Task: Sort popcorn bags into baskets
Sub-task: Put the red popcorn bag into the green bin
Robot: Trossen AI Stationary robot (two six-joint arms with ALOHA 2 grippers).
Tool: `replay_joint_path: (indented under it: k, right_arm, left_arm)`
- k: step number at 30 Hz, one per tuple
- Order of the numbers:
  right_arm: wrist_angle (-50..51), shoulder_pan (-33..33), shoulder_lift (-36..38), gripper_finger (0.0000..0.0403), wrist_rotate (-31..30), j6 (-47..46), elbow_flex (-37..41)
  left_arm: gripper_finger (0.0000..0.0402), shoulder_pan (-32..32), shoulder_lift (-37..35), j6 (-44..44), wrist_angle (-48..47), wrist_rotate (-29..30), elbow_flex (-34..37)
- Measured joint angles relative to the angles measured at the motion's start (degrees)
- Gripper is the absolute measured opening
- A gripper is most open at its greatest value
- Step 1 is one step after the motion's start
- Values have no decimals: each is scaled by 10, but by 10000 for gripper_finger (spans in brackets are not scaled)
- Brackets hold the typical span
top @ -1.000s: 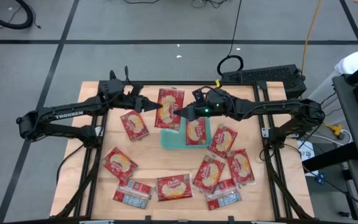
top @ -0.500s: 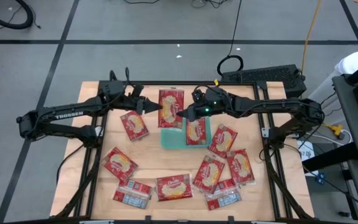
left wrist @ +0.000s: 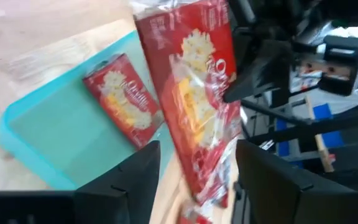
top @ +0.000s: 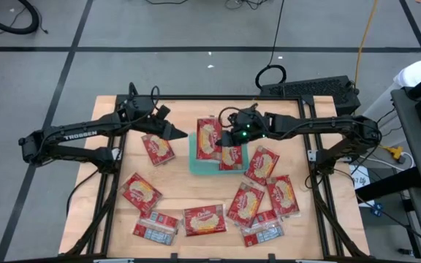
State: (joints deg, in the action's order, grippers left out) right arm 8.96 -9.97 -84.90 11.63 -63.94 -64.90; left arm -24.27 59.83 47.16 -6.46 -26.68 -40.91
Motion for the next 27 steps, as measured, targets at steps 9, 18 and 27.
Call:
replay_joint_path:
  k: [9, 18, 27]
  right_arm:
    - [23, 10, -44, 14, -11, -91, 0]
    - [-34, 18, -101, 14, 19, -111, 0]
    - [-97, 17, -157, 13, 80, -127, 0]
  left_arm:
    - [162, 0, 0, -45, -29, -4, 0]
    - [154, 0, 0, -69, -84, 0, 0]
    - [154, 8, 0, -117, -172, 47, 0]
